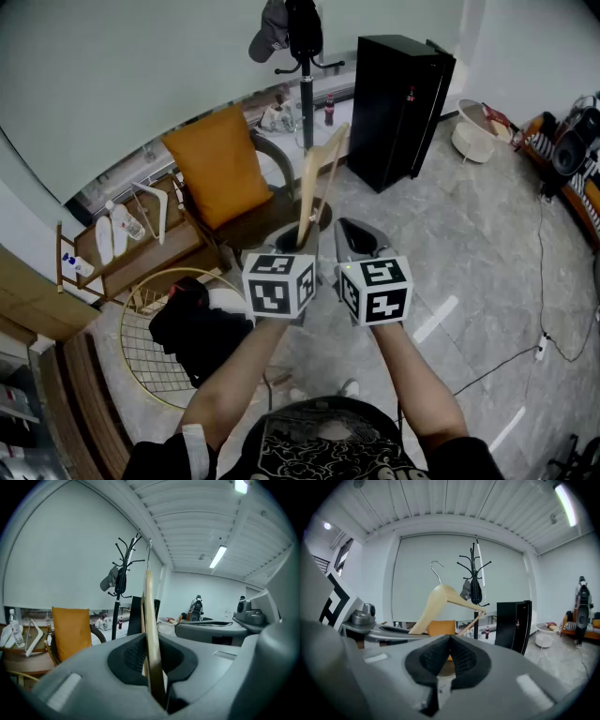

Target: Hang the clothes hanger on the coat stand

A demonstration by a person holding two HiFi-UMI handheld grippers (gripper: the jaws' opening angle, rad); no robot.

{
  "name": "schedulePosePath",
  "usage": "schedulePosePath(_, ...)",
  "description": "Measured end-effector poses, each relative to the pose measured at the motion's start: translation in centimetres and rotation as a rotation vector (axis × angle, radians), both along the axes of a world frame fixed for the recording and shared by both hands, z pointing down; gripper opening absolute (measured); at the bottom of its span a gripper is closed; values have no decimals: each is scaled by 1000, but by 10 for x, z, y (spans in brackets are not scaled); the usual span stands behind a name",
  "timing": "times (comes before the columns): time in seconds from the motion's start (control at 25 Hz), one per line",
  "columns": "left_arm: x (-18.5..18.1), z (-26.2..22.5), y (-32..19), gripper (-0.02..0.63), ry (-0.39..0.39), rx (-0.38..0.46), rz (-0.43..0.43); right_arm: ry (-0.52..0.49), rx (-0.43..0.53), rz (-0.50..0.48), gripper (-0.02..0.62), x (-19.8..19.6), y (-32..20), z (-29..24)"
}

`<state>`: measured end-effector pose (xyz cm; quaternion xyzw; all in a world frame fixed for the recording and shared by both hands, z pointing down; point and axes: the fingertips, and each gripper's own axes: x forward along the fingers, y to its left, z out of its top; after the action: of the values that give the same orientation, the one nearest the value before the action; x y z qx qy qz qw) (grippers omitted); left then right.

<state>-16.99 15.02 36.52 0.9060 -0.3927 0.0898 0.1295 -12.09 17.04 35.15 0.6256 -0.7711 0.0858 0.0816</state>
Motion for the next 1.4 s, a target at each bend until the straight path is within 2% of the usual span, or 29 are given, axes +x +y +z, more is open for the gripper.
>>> schedulePosePath(0.44, -16, -1, -10, 37, -15, 19, 39, 3, -5, 21, 0, -21, -10, -1)
schedulePosePath(0.76, -15, 2, -25, 37, -16, 13, 34, -11, -13, 4, 0, -18, -24, 3)
schedulePosePath(1.04, 12, 6, -62, 37, -25, 21, -10, -8, -6, -46, 0, 9, -65, 3)
schedulePosePath(1.28, 56, 0, -96, 37, -11, 24, -34, -7, 9, -77, 0, 54, -103, -4)
schedulePosePath(1.4, 82, 2, -111, 37, -29, 27, -30, -17, 6, -86, 0, 77, -121, 0)
